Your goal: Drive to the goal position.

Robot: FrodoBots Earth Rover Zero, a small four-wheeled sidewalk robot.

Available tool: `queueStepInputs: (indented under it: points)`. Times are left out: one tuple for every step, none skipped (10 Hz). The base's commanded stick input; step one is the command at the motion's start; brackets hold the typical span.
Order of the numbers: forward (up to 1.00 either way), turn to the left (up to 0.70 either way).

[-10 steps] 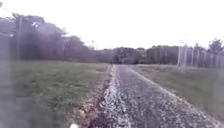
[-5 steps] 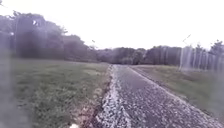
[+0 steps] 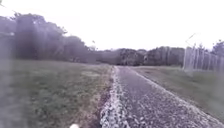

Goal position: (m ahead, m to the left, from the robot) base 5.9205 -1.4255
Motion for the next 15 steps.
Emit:
queueStepInputs:
  points:
    - [0.70, -0.35]
    - [0.70, -0.35]
    - [0.70, -0.35]
    - [0.70, -0.35]
    - [0.70, -0.35]
    - [0.70, -0.35]
    - [0.70, -0.35]
    - [0.70, -0.35]
    - [0.70, -0.35]
    - [0.70, 0.00]
    - [0.70, 0.00]
    - [0.70, 0.00]
    - [0.70, 0.00]
    - [0.70, 0.00]
    - [0.70, 0.00]
